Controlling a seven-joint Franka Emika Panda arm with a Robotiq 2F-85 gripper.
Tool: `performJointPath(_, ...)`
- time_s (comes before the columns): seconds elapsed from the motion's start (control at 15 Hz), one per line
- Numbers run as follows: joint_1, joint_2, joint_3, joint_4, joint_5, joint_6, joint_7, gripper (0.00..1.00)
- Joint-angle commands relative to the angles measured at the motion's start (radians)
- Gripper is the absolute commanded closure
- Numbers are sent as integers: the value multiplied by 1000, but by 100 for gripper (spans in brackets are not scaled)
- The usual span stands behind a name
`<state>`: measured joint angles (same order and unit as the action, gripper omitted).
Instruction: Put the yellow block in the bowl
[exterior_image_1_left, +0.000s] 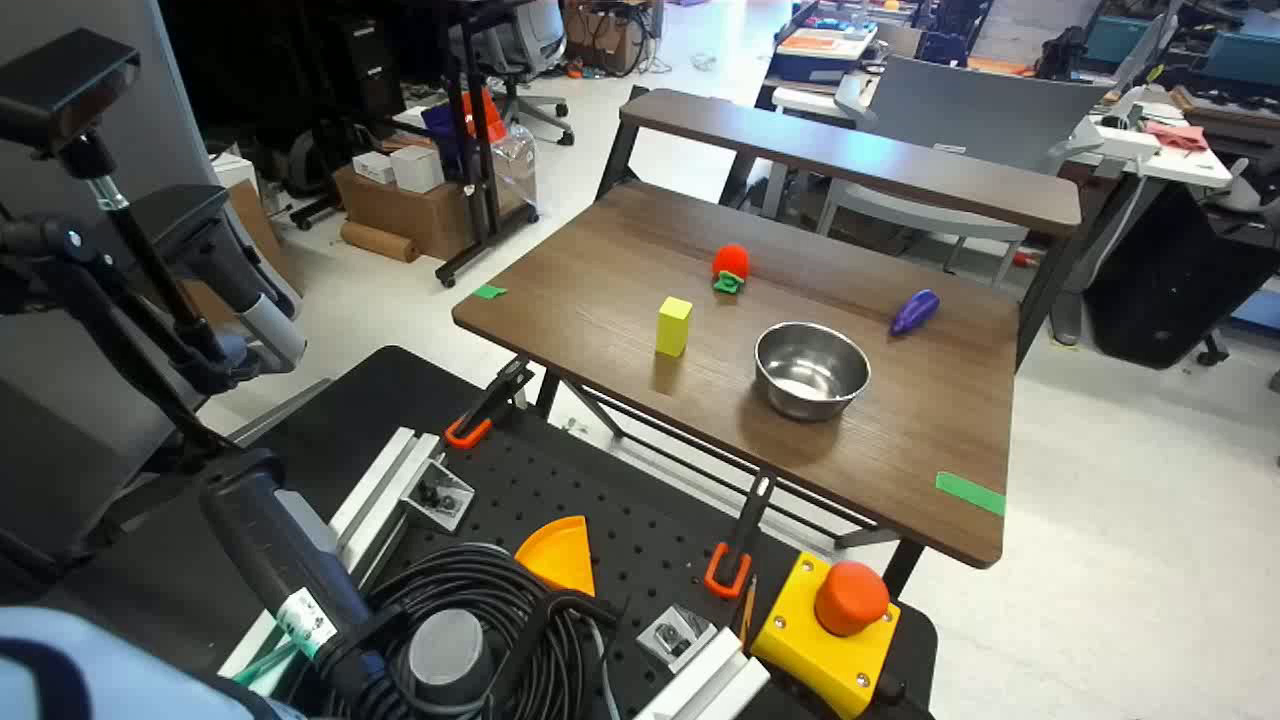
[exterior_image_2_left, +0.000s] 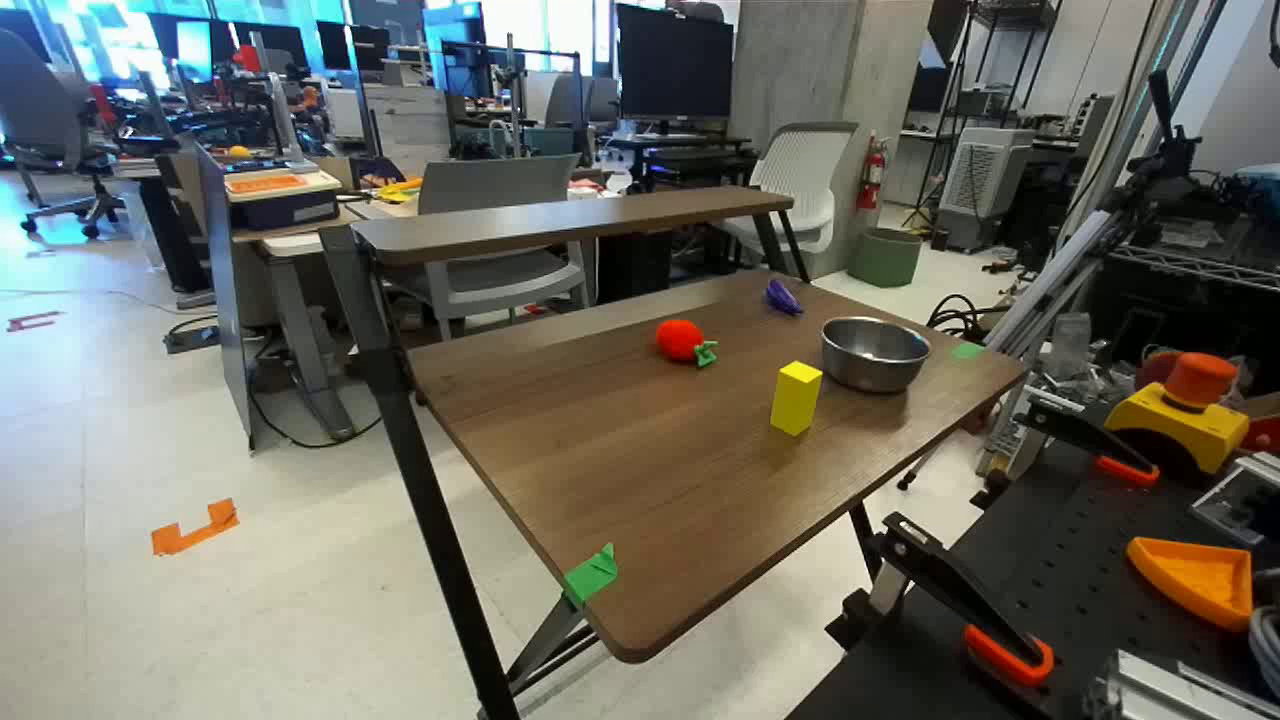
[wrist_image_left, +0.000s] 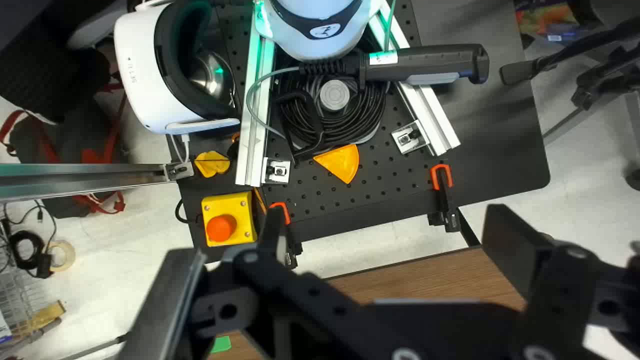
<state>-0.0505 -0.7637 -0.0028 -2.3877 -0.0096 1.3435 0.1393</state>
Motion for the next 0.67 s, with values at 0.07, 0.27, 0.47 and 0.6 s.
performJointPath(0.07,-6,1,4,2,2,-1,-3,0)
performJointPath(0.27,-6,1,4,2,2,-1,-3,0)
performJointPath(0.47,-6,1,4,2,2,-1,-3,0)
performJointPath(0.6,-10,29,21,-5,-7,47,23,0)
